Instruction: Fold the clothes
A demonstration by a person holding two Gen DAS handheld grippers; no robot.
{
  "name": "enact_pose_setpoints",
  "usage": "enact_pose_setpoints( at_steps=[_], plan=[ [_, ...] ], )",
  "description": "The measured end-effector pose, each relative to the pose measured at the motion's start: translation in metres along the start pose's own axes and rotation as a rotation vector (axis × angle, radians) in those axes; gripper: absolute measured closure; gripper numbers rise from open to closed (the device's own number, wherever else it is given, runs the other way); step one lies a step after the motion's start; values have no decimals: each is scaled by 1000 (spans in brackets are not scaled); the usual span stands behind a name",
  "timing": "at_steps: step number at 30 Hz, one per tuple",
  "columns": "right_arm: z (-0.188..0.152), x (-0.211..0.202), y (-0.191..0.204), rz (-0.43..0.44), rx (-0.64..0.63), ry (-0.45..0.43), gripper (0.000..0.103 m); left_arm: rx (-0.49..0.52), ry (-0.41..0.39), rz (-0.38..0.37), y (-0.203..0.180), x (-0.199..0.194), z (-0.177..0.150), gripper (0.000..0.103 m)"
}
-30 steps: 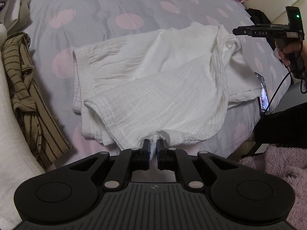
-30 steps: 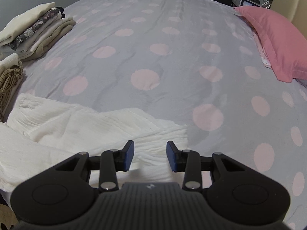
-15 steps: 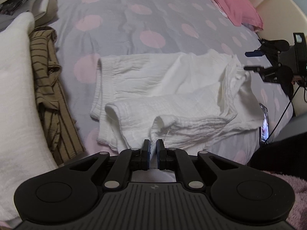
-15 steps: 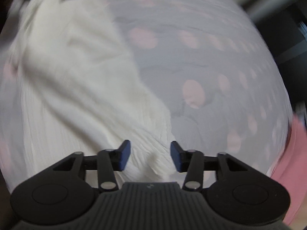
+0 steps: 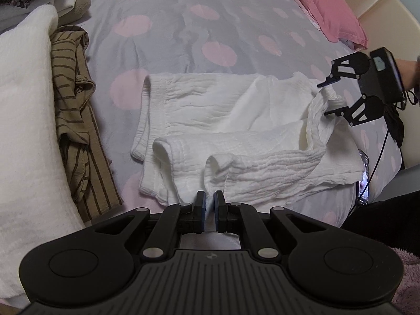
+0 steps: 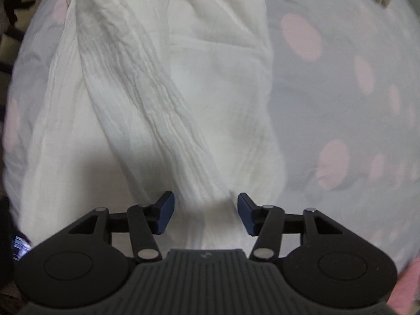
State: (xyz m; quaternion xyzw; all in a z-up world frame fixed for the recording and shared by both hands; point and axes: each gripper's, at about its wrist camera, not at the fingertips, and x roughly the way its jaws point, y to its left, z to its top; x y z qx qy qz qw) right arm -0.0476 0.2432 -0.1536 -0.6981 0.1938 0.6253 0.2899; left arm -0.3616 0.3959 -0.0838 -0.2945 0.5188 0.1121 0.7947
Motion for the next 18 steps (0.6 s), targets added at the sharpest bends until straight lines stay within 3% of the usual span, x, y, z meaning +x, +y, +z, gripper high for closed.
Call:
enact_pose_setpoints(
  at_steps=[1,3,4,12,18],
  plan=[
    [-1,1,-3,21,23,3,68,-1,-1,0,0,0,0,98],
    [-4,-1,-6,24,64,0,84,-6,-7,-1,1,-1,0,98],
    [-7,-5,-6,20,84,-12,87,-9,-12,-1,2,-1,0,98],
    [-46,-53,9,-99,242,-146,93,3,-113,28,-1,-17,3,98],
    [-60,-74,-1,-232,476,-223,93,110,-266,161,-19,-37,24,98]
  ],
)
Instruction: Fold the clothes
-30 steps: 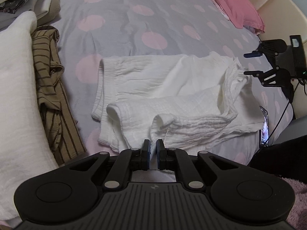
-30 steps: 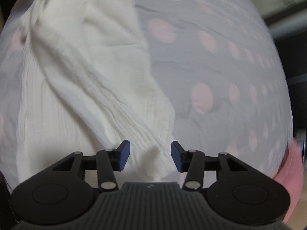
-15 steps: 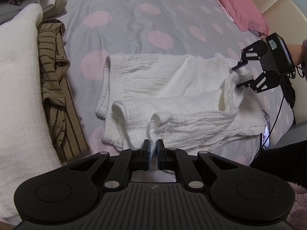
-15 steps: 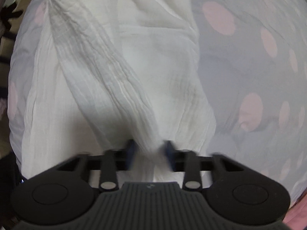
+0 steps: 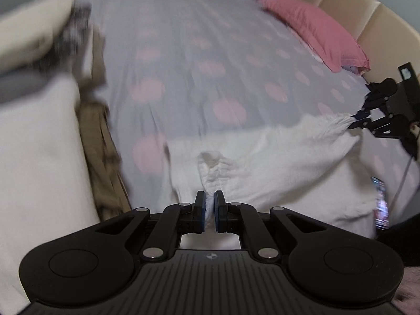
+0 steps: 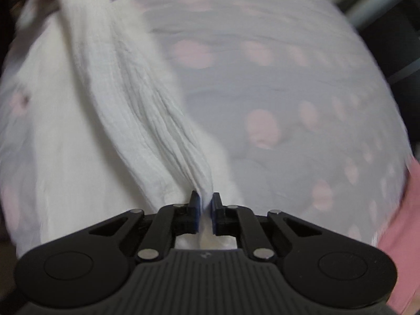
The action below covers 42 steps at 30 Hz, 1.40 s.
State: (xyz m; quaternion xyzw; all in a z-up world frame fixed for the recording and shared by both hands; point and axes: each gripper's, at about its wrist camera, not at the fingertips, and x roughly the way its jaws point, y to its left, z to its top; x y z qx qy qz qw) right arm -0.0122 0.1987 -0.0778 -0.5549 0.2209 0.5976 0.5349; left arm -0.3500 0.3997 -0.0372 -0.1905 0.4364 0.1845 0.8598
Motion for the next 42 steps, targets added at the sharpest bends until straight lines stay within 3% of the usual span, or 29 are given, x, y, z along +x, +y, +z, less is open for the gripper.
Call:
enact_pose_setpoints(
  at_steps=[6,10,12,16,22,25,30,32,37,39,41,42],
  plan=[
    [16,29,0,-63,65,43,93,34,16,125,5,38,38,98],
    [21,59,-1,-55,114,76,93,24,53,156,16,75,45,98],
    [17,70,-1,-50,140,84,92,9,55,144,23,88,42,98],
    [11,70,-3,-91,203,58,75,-57,41,122,36,91,39,96],
    [-2,32,5,-167,302,-24,71,-75,57,78,32,71,36,91],
    [-10,16,15,-141,372,-59,71,-54,88,38,20,60,28,85],
    [-25,-6,38,-95,434,-90,71,-23,128,-28,-4,49,3,55],
    [-31,-16,49,-89,448,-97,71,0,168,-37,-12,52,-10,54],
    [-52,-26,88,-56,438,-79,70,-10,257,-25,-18,69,-30,58],
    [-60,-24,109,-32,397,-56,71,-37,265,-38,-16,71,-31,73],
    [-67,-21,131,-21,328,-35,72,-44,254,-43,-15,68,-29,80],
    [-70,-19,141,-27,295,-27,72,-41,246,-41,-15,67,-29,91]
  ],
)
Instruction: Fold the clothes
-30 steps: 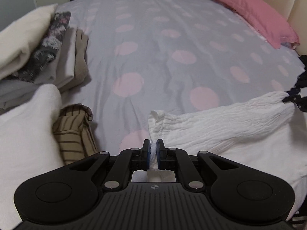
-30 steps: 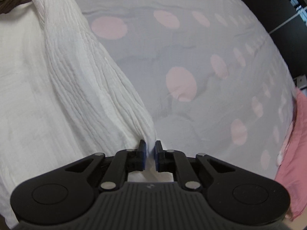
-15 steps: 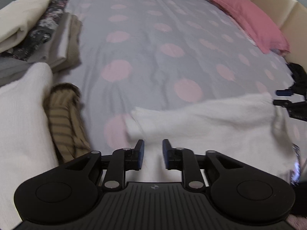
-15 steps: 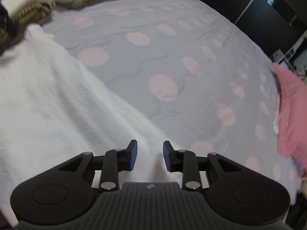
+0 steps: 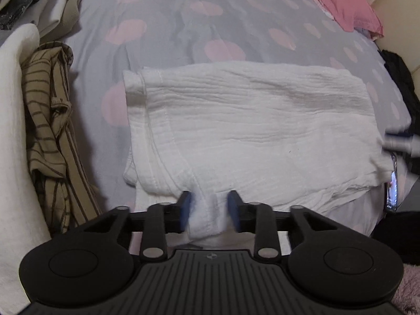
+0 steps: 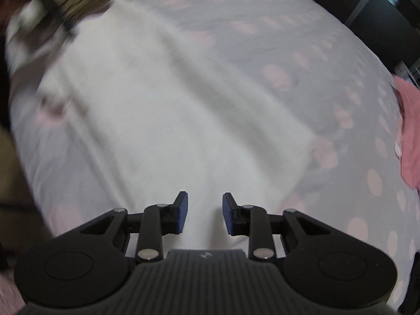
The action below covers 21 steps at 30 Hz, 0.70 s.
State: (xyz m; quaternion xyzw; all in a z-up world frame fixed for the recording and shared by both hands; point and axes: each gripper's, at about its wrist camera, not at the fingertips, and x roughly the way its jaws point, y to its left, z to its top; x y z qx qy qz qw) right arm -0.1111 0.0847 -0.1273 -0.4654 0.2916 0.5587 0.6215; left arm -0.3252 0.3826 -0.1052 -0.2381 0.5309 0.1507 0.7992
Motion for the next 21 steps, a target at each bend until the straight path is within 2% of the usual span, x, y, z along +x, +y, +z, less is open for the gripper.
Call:
enact_pose_setpoints(
  at_steps=[3,5,11,19,20,21],
  plan=[
    [-15,4,19,-48,-77,17,73,10,-15,-4,-3,-4,0,98],
    [-23,7,25,-80,-112,25,76,13,-29,-1,-4,-6,-1,99],
    [-30,4,39,-93,-214,4,75,-33,-86,-19,2,-18,2,100],
    [-35,13,51,-153,-338,44,76,-92,-166,-56,11,-34,6,100],
    [-35,13,51,-163,-341,44,77,-100,-181,-66,12,-37,6,101],
    [-34,13,49,-180,-322,40,88,-104,-193,-71,13,-40,7,101]
  ],
)
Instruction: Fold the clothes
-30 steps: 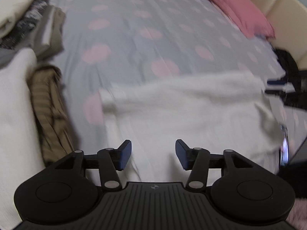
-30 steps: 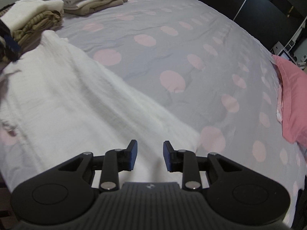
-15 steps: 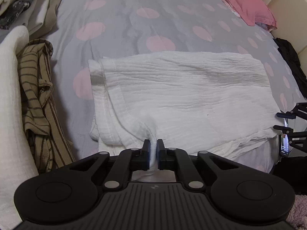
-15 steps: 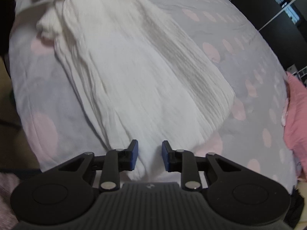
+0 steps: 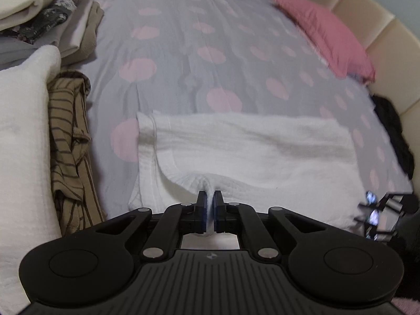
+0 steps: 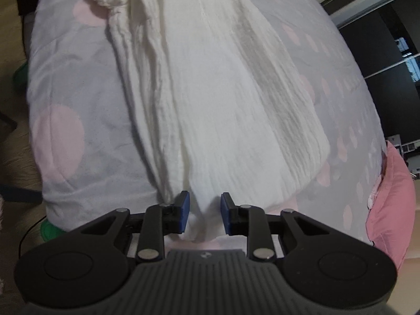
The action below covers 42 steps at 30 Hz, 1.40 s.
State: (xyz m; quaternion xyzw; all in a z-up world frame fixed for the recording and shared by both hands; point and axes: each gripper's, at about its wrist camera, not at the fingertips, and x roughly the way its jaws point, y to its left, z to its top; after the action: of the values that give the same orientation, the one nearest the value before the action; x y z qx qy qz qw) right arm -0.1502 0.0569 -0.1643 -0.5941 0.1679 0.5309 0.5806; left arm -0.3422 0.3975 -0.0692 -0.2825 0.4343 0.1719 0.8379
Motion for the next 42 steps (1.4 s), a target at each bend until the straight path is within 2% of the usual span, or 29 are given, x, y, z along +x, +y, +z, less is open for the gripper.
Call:
enact_pose_setpoints(
  at_steps=[1,5,8,10,13,15,22,25,27,30,34,37,42],
  plan=[
    [0,-1,-5,-16,28,0,99,-4,-11,-1,0,-3,1,101],
    [-4,-22,-34,15,218,-61,100,-29,-51,-11,4,-15,2,101],
    [-9,-39,-43,80,282,-104,100,-47,-51,-5,10,-21,2,101],
    [-11,-40,-40,119,268,-94,100,-51,-21,8,12,-19,1,101],
    [-12,-29,-27,185,235,-44,100,-32,81,55,13,-5,-6,101],
    [-11,-22,-19,215,213,-20,100,13,148,117,9,8,-11,101],
    [-6,-9,-14,258,196,20,99,131,226,204,-8,35,-18,100],
    [-4,-15,-19,258,212,17,92,150,202,195,-11,30,-15,96],
    [-6,-23,-26,258,240,13,89,153,187,182,-13,23,-11,83],
    [-7,-34,-39,253,283,8,72,170,174,176,-18,12,-5,76],
    [-9,-44,-67,247,341,-16,71,231,155,135,-38,0,8,68],
    [-12,-48,-89,221,336,-29,71,363,133,97,-70,0,22,68],
    [-23,-25,-122,160,371,51,73,542,104,25,-131,21,54,68]
  ],
)
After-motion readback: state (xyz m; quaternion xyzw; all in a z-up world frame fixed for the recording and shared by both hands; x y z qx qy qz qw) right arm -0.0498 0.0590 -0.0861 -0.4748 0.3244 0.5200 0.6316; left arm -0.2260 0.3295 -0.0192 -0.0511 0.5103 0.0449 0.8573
